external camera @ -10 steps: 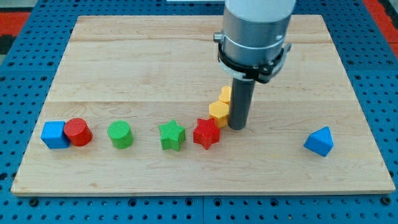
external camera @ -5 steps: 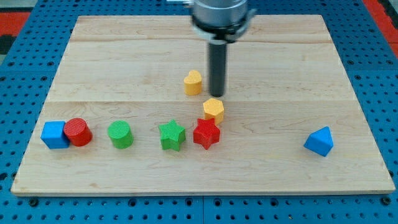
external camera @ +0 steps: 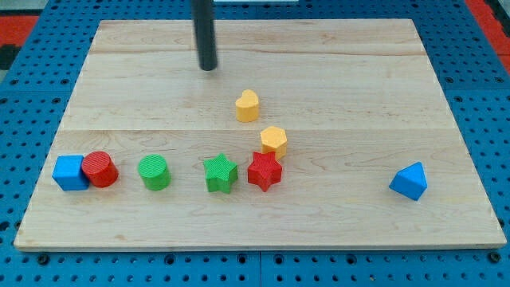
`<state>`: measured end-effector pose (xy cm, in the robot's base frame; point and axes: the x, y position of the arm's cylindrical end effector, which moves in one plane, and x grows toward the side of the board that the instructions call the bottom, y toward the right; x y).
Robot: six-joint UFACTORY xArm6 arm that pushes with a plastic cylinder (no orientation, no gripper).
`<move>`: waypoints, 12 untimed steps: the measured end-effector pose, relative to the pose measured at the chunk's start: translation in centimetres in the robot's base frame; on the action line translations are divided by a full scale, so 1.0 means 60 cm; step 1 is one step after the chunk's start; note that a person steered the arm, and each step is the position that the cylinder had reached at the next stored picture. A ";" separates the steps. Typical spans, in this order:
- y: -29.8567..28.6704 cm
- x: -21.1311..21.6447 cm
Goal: Arrange a group of blocks in a line
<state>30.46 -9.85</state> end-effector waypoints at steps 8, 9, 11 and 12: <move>0.118 0.161; 0.136 0.161; 0.137 0.161; 0.136 0.158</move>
